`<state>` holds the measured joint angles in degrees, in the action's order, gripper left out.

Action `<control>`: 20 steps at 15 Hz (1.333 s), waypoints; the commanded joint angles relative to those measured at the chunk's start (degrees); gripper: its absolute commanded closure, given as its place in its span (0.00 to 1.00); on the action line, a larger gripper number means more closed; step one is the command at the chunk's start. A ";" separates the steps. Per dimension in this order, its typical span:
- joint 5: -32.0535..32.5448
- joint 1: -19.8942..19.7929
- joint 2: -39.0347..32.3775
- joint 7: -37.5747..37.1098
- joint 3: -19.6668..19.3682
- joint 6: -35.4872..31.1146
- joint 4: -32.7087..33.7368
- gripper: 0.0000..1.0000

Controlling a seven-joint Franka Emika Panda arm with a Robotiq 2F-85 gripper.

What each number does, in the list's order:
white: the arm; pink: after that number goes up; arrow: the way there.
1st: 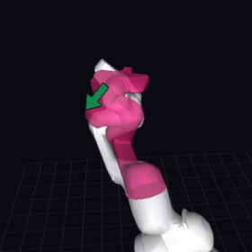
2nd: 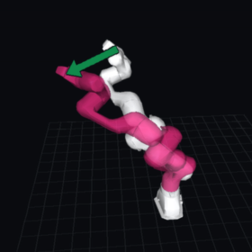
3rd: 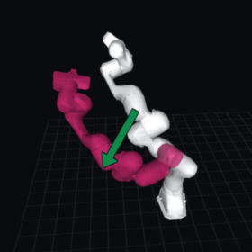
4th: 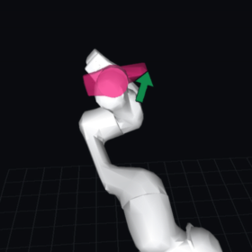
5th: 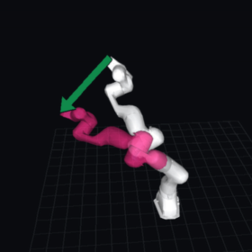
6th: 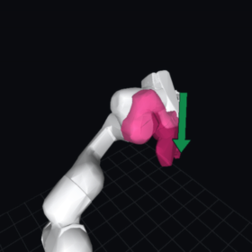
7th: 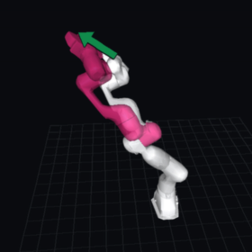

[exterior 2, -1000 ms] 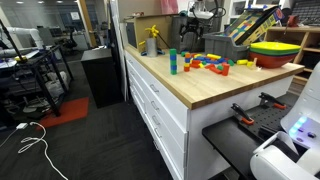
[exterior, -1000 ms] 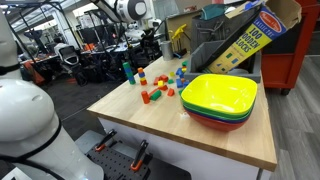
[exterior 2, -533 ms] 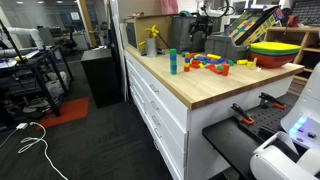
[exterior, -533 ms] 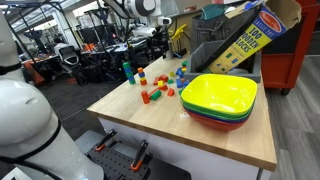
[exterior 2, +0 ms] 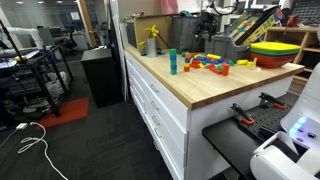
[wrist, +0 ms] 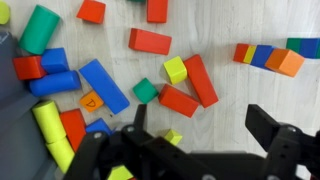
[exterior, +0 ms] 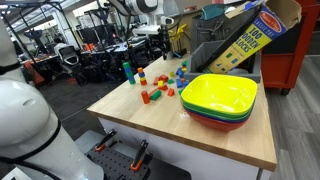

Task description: Put one orange block on top of the stack on the right.

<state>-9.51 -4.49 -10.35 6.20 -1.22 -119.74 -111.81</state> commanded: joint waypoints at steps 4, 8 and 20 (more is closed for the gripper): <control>2.56 0.34 7.04 3.86 -0.34 1.96 -5.87 0.00; 2.40 1.19 11.60 3.15 -0.12 2.98 -8.87 0.00; 2.87 2.74 22.56 2.58 -0.32 8.34 -12.36 0.00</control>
<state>-7.19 -2.23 9.32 8.89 -0.97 -113.16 -123.23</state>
